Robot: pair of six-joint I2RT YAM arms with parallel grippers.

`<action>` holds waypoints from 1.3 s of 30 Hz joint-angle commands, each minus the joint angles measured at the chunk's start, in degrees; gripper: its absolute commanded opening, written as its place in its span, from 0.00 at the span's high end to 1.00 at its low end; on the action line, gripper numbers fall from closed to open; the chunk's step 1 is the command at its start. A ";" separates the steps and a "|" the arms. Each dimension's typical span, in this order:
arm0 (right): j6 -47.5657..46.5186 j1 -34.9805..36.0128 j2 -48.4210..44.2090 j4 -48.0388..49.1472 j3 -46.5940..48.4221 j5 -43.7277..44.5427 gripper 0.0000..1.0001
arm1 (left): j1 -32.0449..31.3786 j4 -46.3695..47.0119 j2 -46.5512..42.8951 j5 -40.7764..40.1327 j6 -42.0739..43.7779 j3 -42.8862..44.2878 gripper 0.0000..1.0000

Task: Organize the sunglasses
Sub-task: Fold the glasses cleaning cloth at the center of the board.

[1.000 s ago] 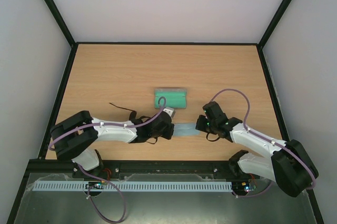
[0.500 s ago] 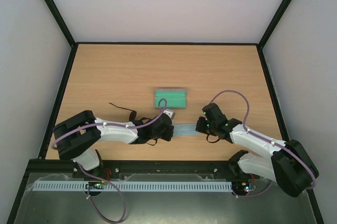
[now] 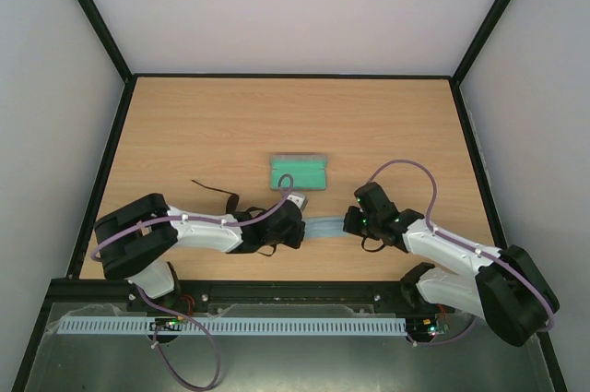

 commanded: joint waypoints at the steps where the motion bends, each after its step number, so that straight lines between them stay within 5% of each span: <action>1: 0.37 0.53 -1.10 0.36 -0.81 0.73 0.94 | -0.94 0.71 0.25 -1.24 -0.66 -0.91 0.94; 35: 1.60 2.57 -7.84 -7.23 2.05 1.81 0.80 | -1.99 -7.02 -3.53 -6.39 -3.42 0.35 0.81; 39: -0.28 2.57 -3.70 -8.69 4.64 4.91 0.79 | -0.38 -8.29 -3.57 -5.83 -4.04 1.22 0.72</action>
